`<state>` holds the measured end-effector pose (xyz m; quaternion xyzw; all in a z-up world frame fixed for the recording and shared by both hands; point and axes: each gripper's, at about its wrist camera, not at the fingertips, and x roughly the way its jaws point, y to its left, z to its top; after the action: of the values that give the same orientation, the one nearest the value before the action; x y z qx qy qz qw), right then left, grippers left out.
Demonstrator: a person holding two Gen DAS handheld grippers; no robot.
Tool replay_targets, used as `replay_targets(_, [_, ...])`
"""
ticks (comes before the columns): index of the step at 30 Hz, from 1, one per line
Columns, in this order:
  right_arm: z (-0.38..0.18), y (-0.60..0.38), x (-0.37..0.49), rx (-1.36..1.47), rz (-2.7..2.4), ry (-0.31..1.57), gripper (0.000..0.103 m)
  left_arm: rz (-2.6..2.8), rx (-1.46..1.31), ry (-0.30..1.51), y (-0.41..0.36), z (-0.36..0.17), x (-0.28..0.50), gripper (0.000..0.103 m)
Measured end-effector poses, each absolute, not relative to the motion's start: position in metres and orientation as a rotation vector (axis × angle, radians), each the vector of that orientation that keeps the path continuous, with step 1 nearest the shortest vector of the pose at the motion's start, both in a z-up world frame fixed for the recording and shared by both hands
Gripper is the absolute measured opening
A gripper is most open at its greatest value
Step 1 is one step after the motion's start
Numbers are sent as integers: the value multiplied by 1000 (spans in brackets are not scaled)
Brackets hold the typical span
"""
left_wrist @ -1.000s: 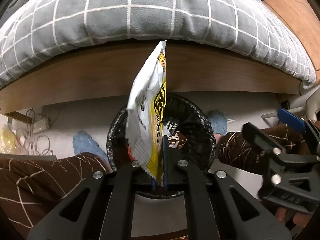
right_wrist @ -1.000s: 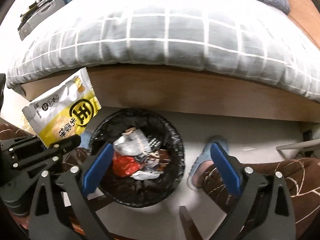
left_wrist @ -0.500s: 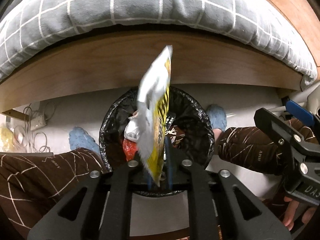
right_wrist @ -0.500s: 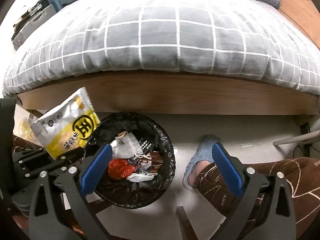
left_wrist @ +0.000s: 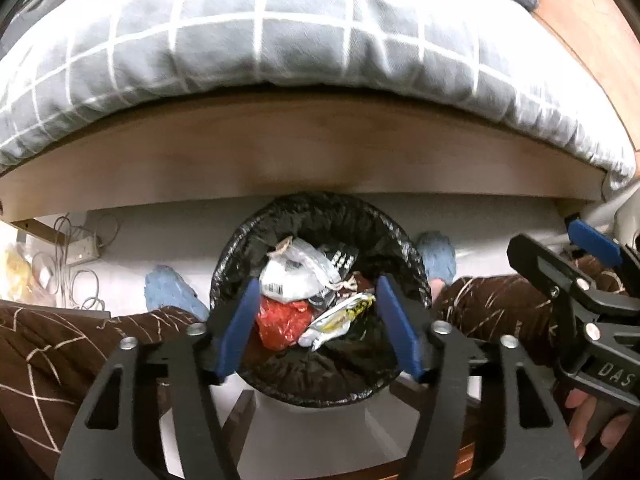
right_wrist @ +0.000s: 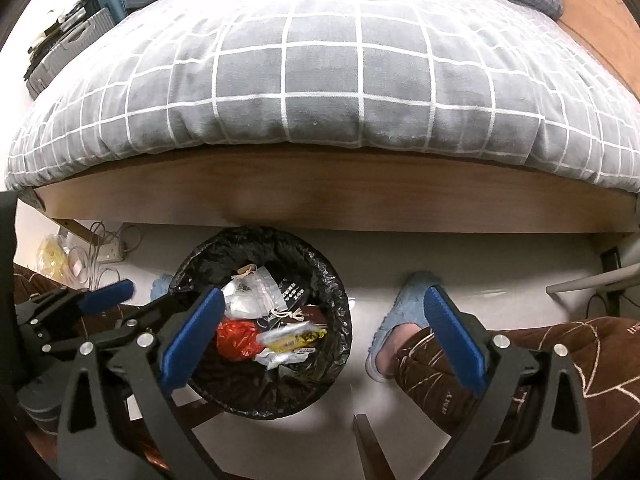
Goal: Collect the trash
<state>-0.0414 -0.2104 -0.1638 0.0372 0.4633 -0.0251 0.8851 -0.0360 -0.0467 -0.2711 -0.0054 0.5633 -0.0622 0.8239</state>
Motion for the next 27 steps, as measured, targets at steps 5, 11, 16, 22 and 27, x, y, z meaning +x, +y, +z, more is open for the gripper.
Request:
replay_targets(5, [-152, -210, -41, 46, -71, 936, 96, -91, -16, 1070, -38, -239, -33, 96])
replay_targets(11, [-124, -213, -46, 32, -98, 880, 96, -68, -23, 976, -29, -193, -34, 97])
replay_targets(16, [-92, -219, -57, 34, -124, 818, 96, -72, -30, 912, -25, -156, -45, 97])
replay_targets(22, [-42, -217, -84, 43, -110, 733, 96, -69, -13, 851, -23, -111, -71, 97])
replay_targets(27, [-20, -206, -107, 16, -99, 706, 96, -43, 11, 824, -18, -85, -99, 97])
